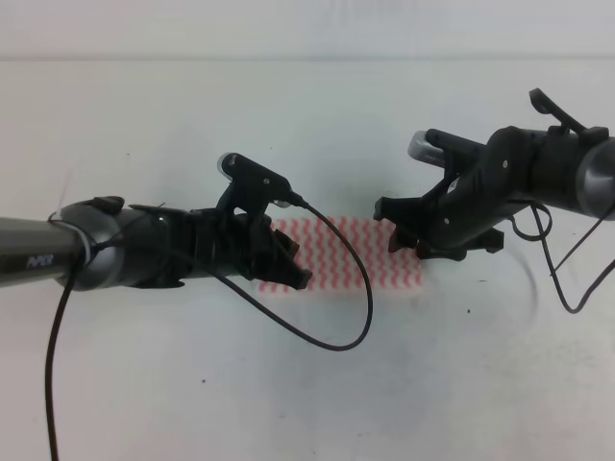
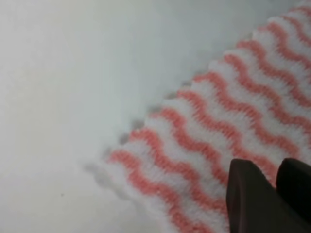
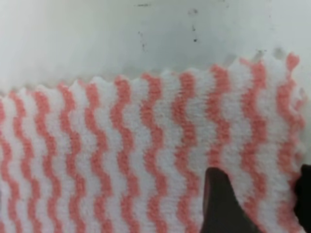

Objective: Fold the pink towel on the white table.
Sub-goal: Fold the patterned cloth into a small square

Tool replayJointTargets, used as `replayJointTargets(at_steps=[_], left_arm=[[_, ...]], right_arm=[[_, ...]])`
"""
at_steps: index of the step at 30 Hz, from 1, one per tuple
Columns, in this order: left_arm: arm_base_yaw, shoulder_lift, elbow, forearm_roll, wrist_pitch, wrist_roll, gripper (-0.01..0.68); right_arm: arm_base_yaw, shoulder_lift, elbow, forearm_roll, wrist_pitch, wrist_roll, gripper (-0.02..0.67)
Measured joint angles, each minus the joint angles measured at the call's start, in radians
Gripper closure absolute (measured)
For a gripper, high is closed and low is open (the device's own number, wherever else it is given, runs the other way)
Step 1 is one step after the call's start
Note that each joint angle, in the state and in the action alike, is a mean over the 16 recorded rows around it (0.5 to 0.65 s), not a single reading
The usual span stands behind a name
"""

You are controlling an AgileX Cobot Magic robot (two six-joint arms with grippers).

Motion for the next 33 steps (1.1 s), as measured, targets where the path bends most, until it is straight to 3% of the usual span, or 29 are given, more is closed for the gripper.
replayJointTargets(at_steps=[27,33], left_arm=[[0.0,0.0,0.0,0.001,0.001,-0.002,0.566],[0.0,0.0,0.0,0.001,0.008,-0.002,0.566]], right_arm=[[0.0,0.001,0.001,-0.038,0.036,-0.021,0.647],[0.0,-0.009,0.001,-0.015,0.022,-0.044,0.663]])
